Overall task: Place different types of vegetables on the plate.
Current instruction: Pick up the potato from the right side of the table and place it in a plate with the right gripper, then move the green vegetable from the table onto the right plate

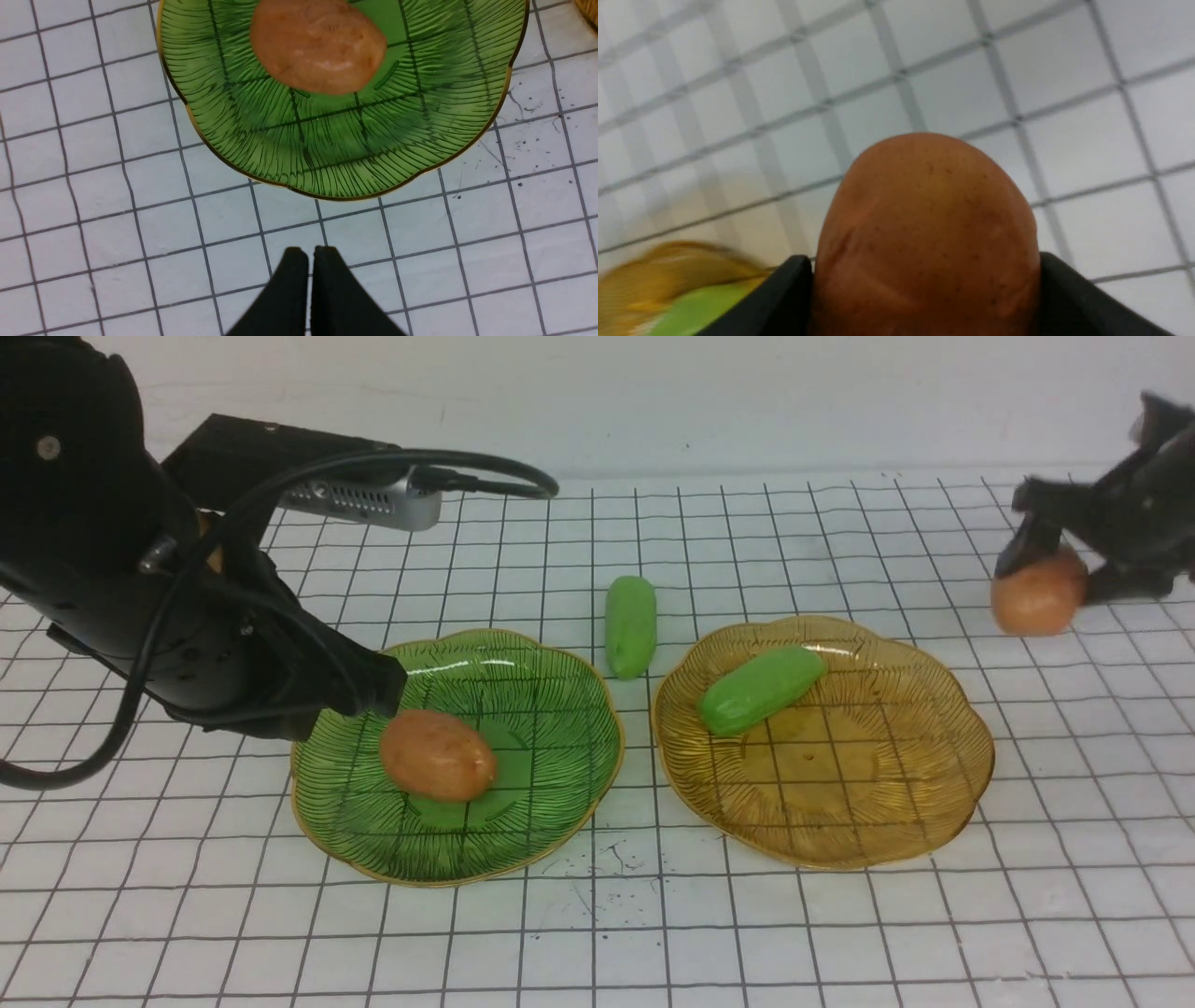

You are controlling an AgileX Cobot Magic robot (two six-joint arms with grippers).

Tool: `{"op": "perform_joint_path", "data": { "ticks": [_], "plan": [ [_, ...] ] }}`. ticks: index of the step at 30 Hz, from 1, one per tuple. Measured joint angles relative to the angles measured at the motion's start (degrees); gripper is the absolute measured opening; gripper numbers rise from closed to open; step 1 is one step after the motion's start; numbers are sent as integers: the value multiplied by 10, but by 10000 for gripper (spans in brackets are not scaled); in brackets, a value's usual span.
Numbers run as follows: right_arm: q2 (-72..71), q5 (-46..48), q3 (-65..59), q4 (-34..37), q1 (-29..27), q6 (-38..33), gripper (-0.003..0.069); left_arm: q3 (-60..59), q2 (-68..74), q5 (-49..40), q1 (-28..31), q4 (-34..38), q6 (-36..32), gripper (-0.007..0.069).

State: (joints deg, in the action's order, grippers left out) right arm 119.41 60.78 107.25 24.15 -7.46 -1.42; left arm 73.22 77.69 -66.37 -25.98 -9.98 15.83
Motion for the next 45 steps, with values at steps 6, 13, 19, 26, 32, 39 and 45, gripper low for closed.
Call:
{"op": "perform_joint_path", "data": {
  "ticks": [6,13,19,26,32,39,45],
  "plan": [
    [-32,59,51,184,95,-126,523,0,0,39,0,0,2,-8],
    [-5,50,50,163,288,-183,523,0,0,50,0,6,6,-8],
    [62,1,50,89,390,-183,523,0,0,47,0,11,6,-8],
    [98,-12,50,77,412,-183,533,0,0,39,0,11,5,-8],
    [98,-11,52,18,410,-157,619,0,0,33,0,11,4,-8],
    [96,6,59,-27,410,-128,627,0,0,32,0,11,4,-8],
    [85,1,148,-157,410,-70,622,0,0,32,0,11,4,-8]
  ]
}}
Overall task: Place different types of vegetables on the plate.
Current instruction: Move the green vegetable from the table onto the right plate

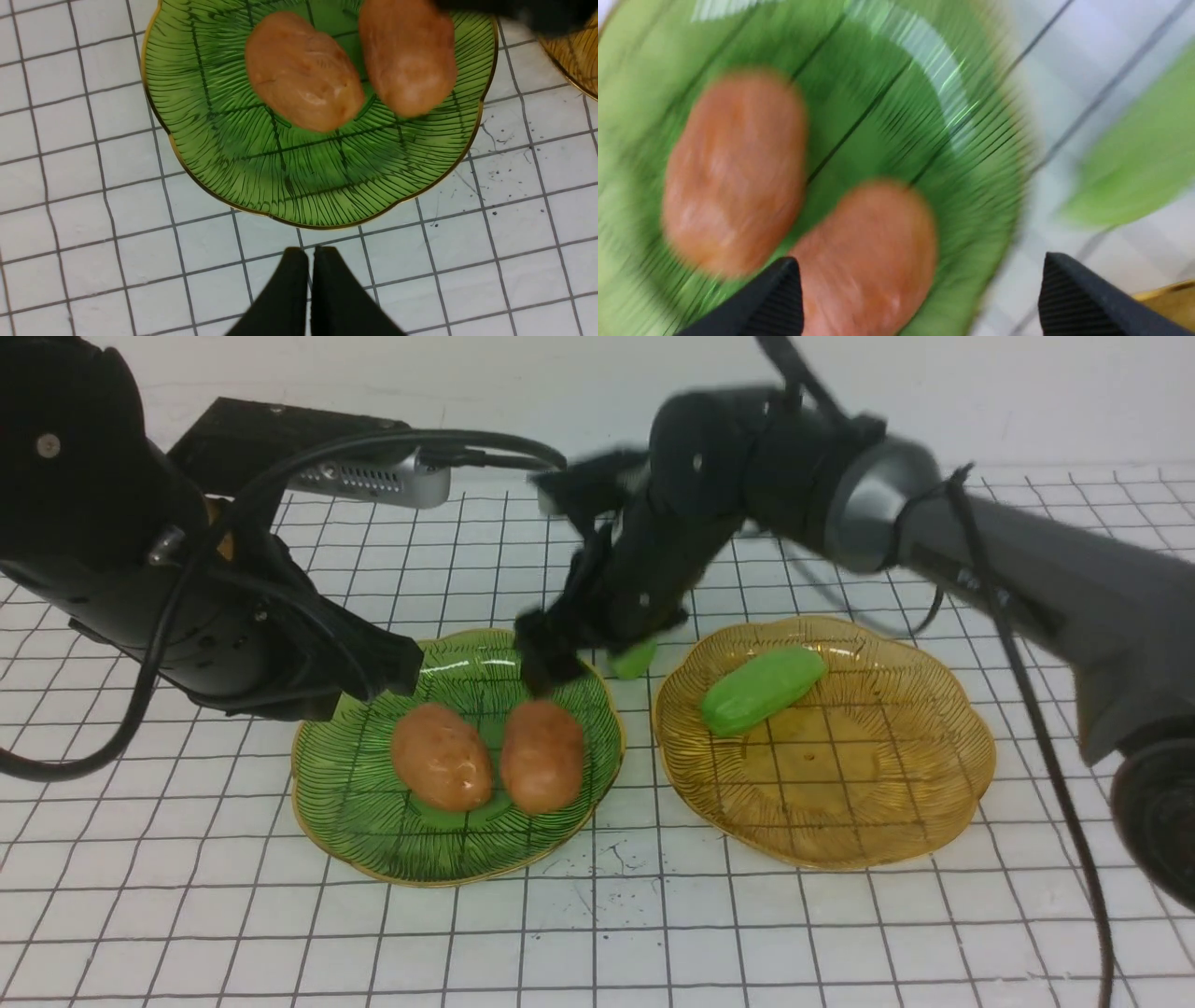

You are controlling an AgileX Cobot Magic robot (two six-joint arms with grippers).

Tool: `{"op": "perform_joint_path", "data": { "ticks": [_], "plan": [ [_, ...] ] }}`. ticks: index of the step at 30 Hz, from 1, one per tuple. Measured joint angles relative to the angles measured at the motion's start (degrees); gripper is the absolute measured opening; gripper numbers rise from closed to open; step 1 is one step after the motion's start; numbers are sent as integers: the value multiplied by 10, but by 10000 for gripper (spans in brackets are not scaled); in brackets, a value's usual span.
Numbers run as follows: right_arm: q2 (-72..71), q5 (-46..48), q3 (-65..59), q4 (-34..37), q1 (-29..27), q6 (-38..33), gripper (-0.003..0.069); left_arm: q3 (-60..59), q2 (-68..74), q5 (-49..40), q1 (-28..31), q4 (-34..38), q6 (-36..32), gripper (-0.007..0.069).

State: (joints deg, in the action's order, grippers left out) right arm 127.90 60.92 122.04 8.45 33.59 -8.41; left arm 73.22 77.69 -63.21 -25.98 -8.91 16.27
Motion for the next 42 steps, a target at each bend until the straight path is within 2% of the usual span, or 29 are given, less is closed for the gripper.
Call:
{"op": "perform_joint_path", "data": {
  "ticks": [5,10,15,22,32,33,35,36,38,40,41,42],
  "plan": [
    [6,-69,33,-117,-9,100,617,0,0,0,0,0,0,-8],
    [52,-141,37,-126,-42,170,610,0,0,-13,0,1,0,-8],
    [99,-193,37,-100,-56,182,601,0,0,-50,0,1,0,-8],
    [104,-191,36,-91,-57,182,596,0,0,-69,0,4,0,-8],
    [95,-75,56,-80,-57,155,561,0,0,-57,0,17,0,-8],
    [79,-25,72,-79,-57,138,536,0,0,-39,0,17,0,-8],
    [64,15,84,-79,-57,126,514,0,0,-23,0,18,0,-8],
    [27,62,106,-81,-57,104,449,0,1,-3,0,22,0,-8],
    [-20,92,120,-85,-57,84,341,7,6,33,0,36,-6,-8],
    [-84,104,122,-104,-59,71,162,44,33,55,-1,61,-27,-8],
    [-94,106,120,-105,-61,71,134,52,39,55,-3,64,-30,-8],
    [-120,107,113,-108,-66,73,67,74,55,56,-7,71,-38,-8]
  ]
}}
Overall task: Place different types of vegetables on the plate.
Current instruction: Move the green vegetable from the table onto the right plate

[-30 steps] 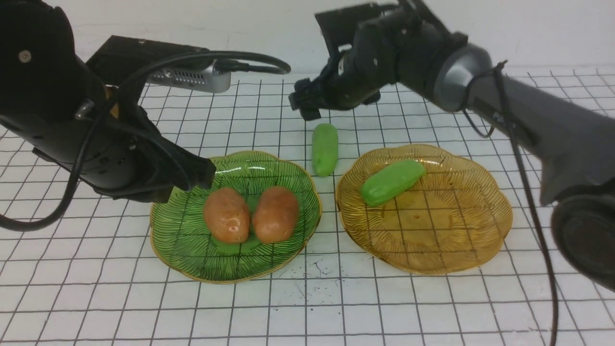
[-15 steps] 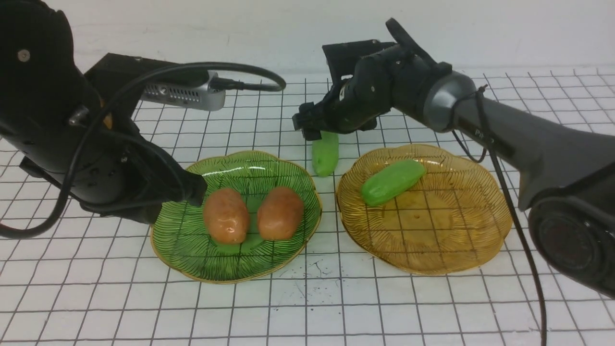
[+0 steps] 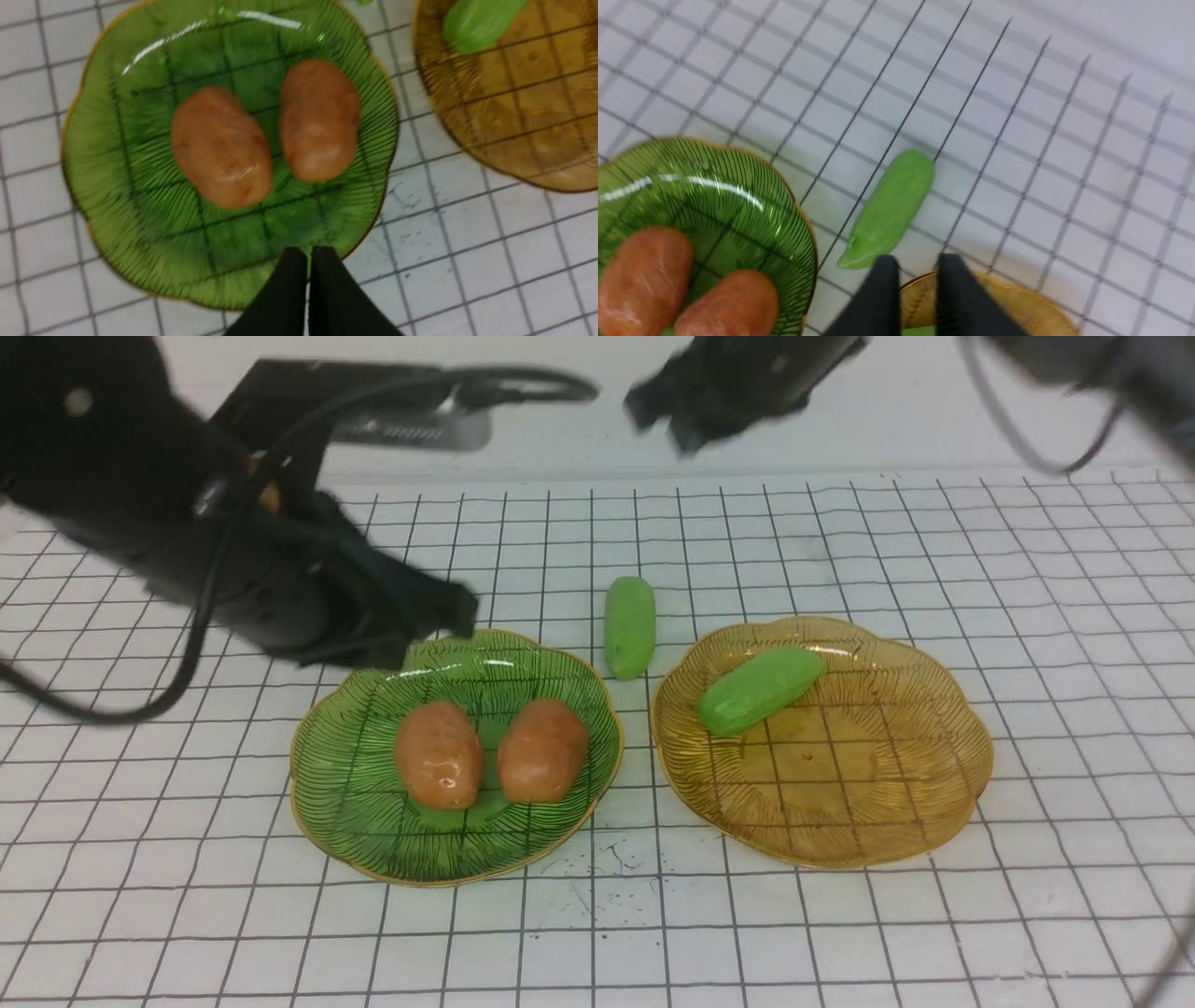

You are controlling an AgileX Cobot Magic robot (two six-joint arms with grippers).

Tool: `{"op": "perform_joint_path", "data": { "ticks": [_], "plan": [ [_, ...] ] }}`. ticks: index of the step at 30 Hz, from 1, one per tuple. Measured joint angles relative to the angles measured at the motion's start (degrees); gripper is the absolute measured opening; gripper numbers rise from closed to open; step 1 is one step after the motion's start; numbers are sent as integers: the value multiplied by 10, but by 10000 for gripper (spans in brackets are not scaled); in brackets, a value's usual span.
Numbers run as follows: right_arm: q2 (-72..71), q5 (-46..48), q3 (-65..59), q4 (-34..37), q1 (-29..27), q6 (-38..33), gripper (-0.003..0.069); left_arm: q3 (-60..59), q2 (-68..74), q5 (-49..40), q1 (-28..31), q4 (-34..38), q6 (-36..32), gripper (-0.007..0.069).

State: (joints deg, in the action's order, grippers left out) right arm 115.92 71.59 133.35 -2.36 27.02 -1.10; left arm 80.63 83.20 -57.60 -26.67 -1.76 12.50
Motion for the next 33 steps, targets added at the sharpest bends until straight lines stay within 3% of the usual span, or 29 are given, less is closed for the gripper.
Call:
{"op": "perform_joint_path", "data": {
  "ticks": [2,5,14,19,26,33],
  "plan": [
    [-59,3,-28,-3,-14,11,13,54,47,-1,-9,9,-8,-8],
    [-148,7,-88,-6,-32,20,-11,128,113,-23,-12,28,-11,-8],
    [-410,6,-340,-12,-43,31,-15,334,281,-72,-12,68,-16,-8],
    [-624,-64,-567,2,-43,47,-15,426,374,-71,-12,48,-16,9],
    [-800,-143,-733,-12,-43,54,-15,463,458,-28,-12,3,0,160],
    [-879,-149,-802,-80,-43,88,-15,464,523,102,-10,-1,15,457]
  ]
}}
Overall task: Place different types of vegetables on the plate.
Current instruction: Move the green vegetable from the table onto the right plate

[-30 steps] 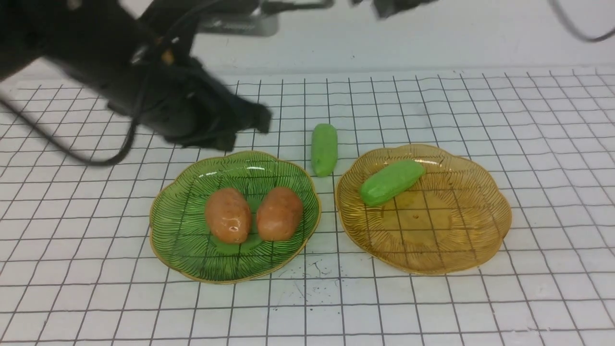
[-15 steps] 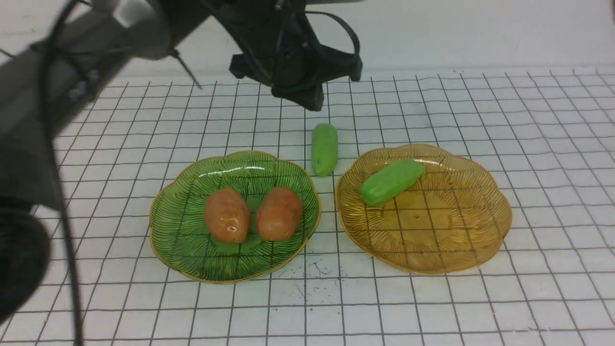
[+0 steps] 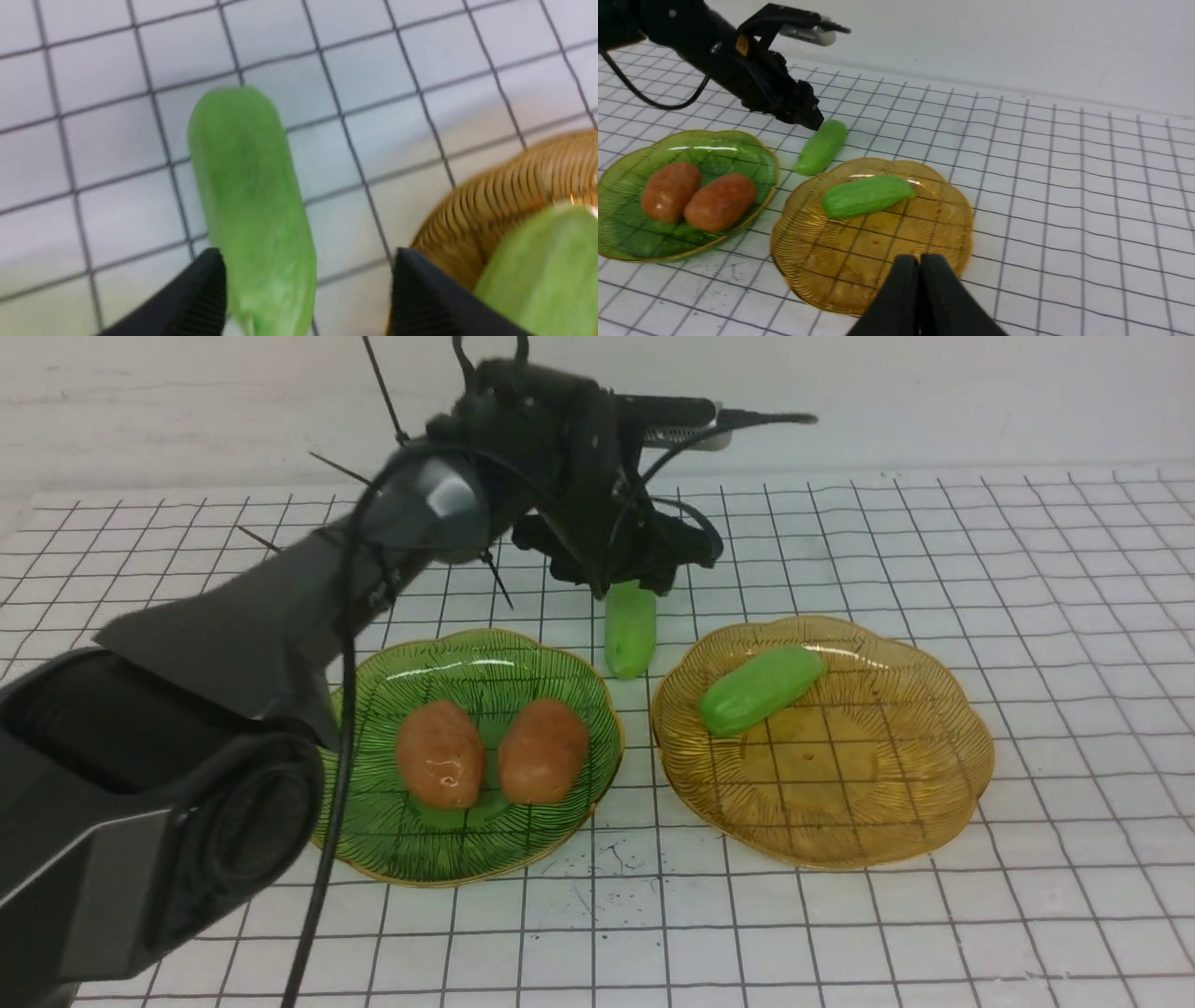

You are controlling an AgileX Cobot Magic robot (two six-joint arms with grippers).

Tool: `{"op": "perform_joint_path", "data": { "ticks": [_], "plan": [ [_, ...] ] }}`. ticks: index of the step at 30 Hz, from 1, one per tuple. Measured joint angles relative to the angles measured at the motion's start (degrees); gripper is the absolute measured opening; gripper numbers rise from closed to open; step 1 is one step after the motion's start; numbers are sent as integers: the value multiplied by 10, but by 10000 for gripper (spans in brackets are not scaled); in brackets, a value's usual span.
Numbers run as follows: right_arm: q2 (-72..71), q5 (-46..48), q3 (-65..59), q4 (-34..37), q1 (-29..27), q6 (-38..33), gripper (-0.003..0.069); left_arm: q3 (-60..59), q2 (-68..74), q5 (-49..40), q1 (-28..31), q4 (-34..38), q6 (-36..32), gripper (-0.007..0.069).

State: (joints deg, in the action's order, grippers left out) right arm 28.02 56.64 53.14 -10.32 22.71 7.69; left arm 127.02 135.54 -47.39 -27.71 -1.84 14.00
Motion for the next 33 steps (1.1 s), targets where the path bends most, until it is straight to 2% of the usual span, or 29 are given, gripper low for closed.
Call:
{"op": "perform_joint_path", "data": {
  "ticks": [4,7,19,22,26,33],
  "plan": [
    [-1,-1,-21,-29,0,4,-15,0,25,46,5,0,-6,551],
    [-1,-1,-28,-34,0,4,-15,0,39,50,7,0,-34,580],
    [-1,-3,-28,-62,0,4,-15,0,81,44,7,4,-56,583],
    [-1,-3,-28,-63,0,4,-15,0,82,42,7,3,-59,540],
    [-1,-3,-28,-63,0,4,-15,2,82,30,7,3,-79,395],
    [-1,-6,-28,-52,0,4,-15,50,65,-21,8,1,-89,402]
  ]
}}
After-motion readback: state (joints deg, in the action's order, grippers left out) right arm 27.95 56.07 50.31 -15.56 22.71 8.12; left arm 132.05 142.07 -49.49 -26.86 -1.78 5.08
